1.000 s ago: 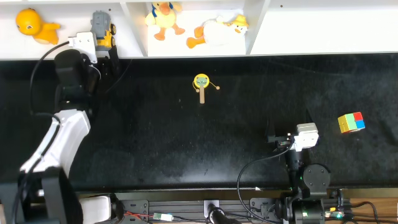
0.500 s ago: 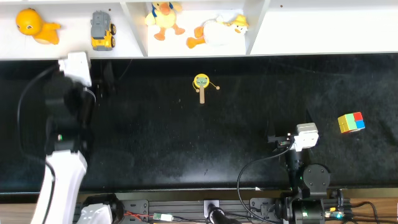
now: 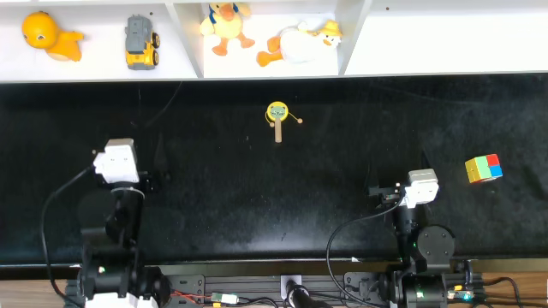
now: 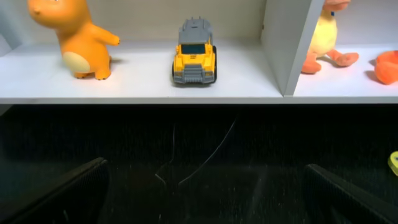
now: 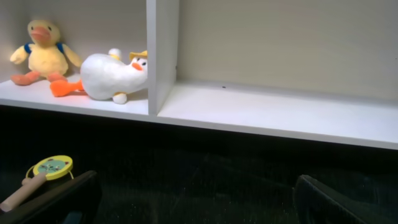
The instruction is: Store Toys
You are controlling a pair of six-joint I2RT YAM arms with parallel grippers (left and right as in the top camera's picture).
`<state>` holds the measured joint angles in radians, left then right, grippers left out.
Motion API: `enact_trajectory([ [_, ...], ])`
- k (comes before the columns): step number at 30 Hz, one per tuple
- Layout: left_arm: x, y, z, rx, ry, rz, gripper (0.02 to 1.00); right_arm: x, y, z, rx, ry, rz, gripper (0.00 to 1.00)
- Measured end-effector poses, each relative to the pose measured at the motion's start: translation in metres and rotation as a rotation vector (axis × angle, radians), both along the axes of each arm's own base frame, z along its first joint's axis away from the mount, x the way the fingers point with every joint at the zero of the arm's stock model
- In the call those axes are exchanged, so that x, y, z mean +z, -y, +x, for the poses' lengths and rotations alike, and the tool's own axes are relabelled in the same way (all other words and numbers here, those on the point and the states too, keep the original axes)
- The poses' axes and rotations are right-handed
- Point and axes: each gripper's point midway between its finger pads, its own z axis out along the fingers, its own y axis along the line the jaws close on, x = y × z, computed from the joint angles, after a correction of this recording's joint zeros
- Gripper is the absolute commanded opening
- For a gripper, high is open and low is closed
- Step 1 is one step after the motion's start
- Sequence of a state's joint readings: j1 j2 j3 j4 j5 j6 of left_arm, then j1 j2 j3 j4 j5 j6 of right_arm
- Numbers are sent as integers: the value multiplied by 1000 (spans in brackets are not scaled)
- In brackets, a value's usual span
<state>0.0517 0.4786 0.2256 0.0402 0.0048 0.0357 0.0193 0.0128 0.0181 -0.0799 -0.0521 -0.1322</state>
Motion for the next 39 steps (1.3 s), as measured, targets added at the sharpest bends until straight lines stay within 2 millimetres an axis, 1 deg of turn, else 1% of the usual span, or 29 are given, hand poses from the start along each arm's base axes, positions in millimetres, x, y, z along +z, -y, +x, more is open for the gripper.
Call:
enact_trajectory([
  [4,-3,1,-7,-2,37,-2,998,0,0,0,0,0,0,996],
  [9,5,8,-15,-28,108,1,998,0,0,0,0,0,0,996],
  [13,14,7,-18,-21,158,4,998,0,0,0,0,0,0,996],
  [15,15,6,-19,-11,172,5,998,0,0,0,0,0,0,996],
  [18,7,2,-20,9,185,9,998,0,0,0,0,0,0,996],
  [20,-8,0,-22,22,162,18,998,0,0,0,0,0,0,996],
  [23,-33,-3,-27,33,78,36,998,0,0,0,0,0,0,996],
  [24,-39,-3,-29,34,60,41,996,0,0,0,0,0,0,996],
  [29,-25,0,-32,21,124,61,998,0,0,0,0,0,0,993],
  [39,-24,0,-32,21,127,63,998,0,0,0,0,0,0,996],
])
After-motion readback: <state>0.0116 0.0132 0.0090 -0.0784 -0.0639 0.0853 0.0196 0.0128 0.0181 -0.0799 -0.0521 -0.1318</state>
